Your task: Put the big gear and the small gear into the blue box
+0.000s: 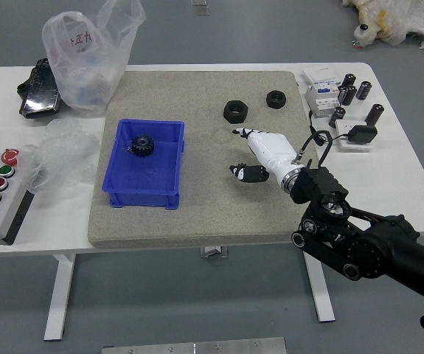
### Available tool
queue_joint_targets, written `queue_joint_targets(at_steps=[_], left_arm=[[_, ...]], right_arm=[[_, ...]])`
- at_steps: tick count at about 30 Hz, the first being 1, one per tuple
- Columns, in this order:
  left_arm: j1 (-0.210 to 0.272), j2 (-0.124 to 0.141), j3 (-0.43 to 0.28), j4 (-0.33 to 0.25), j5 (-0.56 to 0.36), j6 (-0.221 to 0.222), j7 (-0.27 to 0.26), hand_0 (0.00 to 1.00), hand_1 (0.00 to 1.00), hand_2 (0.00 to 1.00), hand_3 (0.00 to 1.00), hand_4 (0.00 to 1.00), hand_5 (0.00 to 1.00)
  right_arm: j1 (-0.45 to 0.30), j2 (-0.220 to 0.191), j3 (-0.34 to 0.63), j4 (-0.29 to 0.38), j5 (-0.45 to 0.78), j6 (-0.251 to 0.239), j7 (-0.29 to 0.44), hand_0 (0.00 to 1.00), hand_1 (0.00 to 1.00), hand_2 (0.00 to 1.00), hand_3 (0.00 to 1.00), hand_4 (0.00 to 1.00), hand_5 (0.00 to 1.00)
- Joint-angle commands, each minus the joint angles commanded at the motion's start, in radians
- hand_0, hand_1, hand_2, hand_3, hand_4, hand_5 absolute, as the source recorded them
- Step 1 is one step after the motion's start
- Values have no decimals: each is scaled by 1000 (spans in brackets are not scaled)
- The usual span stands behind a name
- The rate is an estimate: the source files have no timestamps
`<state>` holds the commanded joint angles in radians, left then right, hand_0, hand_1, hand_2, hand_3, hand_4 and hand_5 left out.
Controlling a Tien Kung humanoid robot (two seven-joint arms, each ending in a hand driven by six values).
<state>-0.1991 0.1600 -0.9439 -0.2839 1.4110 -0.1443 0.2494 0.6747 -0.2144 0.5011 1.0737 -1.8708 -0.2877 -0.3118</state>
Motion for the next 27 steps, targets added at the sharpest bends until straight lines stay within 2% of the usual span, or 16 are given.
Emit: queue_joint_targets(at_steps=[2,3,8,9,14,15,20,21,26,27], left_arm=[[0,1,0,0,1,0,0,718,574,563,678,701,516],[0,1,0,0,1,0,-1,717,575,564,678,701,519],[1,1,-1,0,3,-1,-1,717,575,564,678,701,519],[1,2,-1,0,3,-1,-1,717,574,565,679,699,518],[1,3,-3,0,5,-1,-2,717,574,565,679,699,518],[0,3,-2,1,5,-1,-2,717,575,565,680,699,520],[-1,2,2,1,1,-1,-4,717,575,565,680,699,520],[-1,1,2,1,1,-1,-4,718,576,566,681,699,522],[-1,1,3,1,-1,0,-4,718,576,566,681,699,522],[-1,1,3,1,-1,0,-3,718,576,566,681,698,522]], right_arm=[[2,0,-8,-6,3,2,0,388,723,828,873,738,340],[4,1,-14,-12,5,3,1,376,690,760,828,740,350],[11,5,-53,-53,23,17,-1,376,690,760,828,740,350],[12,6,-63,-60,26,19,-2,367,656,633,715,555,253],[13,15,-94,-74,28,22,-4,367,656,633,715,555,253],[13,18,-96,-75,28,21,-3,333,561,477,587,514,188],[11,30,-92,-81,39,-6,26,333,561,477,587,514,188],[11,31,-92,-81,38,-11,30,343,517,355,486,441,74],[12,29,-89,-82,29,-18,37,343,517,355,486,441,74],[13,28,-89,-81,28,-18,38,344,509,331,485,448,94]])
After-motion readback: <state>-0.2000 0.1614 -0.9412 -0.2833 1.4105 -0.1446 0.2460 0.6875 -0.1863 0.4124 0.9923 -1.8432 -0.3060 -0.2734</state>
